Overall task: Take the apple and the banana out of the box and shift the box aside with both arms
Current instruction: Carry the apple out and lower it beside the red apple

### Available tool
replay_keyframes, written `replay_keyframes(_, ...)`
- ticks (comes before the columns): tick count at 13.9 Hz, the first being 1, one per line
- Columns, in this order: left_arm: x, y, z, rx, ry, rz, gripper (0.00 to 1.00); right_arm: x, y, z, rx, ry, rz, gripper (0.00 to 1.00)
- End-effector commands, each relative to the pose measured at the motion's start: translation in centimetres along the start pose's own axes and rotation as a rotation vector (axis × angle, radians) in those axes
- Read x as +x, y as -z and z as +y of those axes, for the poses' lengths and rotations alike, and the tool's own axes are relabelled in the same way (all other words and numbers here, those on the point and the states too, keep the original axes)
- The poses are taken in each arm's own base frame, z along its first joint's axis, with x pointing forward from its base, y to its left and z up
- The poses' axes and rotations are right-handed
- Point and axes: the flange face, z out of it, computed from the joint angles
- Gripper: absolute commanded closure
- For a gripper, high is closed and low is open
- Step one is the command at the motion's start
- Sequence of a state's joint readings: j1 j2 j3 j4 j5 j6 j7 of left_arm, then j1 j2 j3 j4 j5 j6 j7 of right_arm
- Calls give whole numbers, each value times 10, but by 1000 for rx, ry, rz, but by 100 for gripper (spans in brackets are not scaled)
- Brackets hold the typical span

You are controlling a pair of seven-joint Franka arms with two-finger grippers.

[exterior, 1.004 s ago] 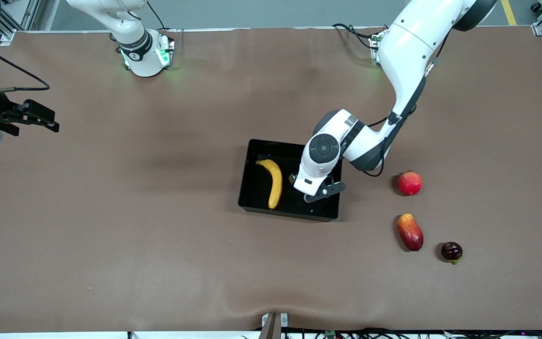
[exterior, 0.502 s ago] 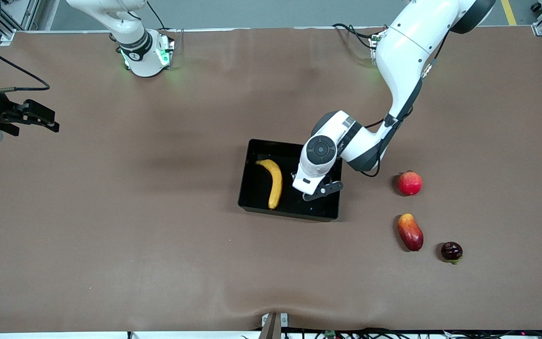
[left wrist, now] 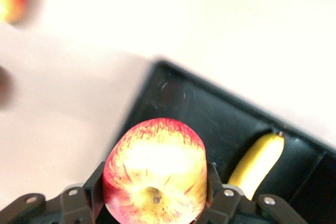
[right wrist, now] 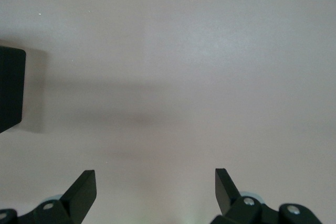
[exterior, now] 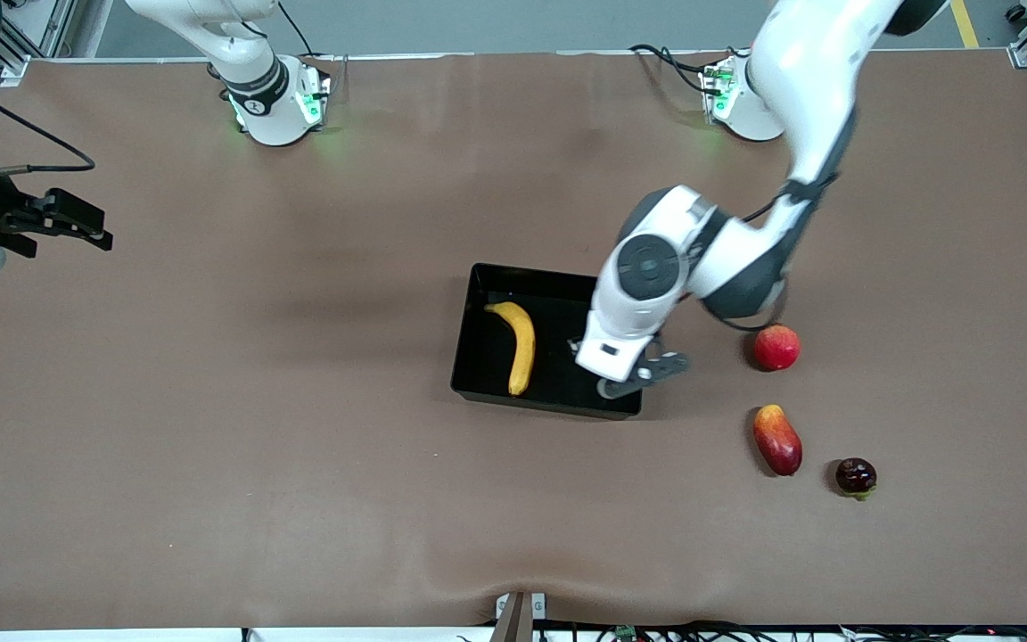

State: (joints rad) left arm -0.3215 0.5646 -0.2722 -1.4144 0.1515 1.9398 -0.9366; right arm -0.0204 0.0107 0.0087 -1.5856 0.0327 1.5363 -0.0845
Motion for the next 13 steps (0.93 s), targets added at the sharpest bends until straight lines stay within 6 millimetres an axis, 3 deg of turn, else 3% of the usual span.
replay_keyframes(1,46,53,-68,19,-53,13,100,1,2,-4,-4,15,-5,0)
replay_keyframes(3,75,64,-128,67,-161,-44,100,1,2,-3,-3,13,-5,0)
replay_keyframes(5,100,54,-182,94,-200,-109,100,1,2,-3,-3,13,-5,0)
replay_keyframes(7,123,23,-238,118,-154,-160,100,1,2,-3,-4,13,-5,0)
replay_keyframes(9,135,-15,-276,112,-121,-171,100,1,2,-4,-4,15,-5,0)
replay_keyframes(13,135,-97,-333,165,-138,-80,100,2,2,-4,-4,16,-3,0)
